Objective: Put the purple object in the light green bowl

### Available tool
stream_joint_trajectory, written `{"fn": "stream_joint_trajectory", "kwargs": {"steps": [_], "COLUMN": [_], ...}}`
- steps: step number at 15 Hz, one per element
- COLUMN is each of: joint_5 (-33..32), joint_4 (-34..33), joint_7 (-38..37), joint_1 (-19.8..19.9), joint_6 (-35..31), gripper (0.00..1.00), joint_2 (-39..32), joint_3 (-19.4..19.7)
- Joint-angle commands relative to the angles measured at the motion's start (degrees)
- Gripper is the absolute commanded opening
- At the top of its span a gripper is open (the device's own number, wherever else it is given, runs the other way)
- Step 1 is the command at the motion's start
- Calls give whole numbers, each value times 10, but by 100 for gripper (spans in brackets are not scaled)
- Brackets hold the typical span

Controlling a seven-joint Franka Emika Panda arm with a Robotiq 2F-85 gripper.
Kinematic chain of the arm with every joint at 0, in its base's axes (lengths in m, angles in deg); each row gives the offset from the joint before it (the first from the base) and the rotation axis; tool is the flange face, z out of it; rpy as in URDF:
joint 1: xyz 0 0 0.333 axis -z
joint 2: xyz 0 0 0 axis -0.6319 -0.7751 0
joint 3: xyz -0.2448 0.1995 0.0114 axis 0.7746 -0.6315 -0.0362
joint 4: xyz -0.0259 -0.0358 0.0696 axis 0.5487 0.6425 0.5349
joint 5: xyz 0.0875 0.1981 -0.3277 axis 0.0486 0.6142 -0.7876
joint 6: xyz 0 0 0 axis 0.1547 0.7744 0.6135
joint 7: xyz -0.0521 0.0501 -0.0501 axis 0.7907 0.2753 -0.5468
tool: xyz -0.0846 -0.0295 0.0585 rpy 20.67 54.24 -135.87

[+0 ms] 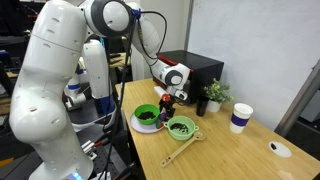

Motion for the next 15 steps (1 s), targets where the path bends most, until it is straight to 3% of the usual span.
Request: {"fn": "stream_joint_trajectory", "kwargs": {"steps": [1,3,4,5,7,11,12,15], "joint_5": [-6,-6,-6,-6,-8,-9,-10,-10], "joint_4": [-11,-13,-13,-14,-14,-14,-14,-13], "joint_7": [-4,-5,-5,-5,-5,-4,-3,-4], "joint_1": [-2,-2,-2,-2,-3,-5,-5,-6], "joint_6": [-2,-2,0,1,0,-3,-3,-3], "gripper": [100,100,95,74,69,41,36,36], "joint_2": [-10,-11,-11,-12,-12,-11,-10,-11], "joint_3": [0,1,0,1,1,0,0,-1]}}
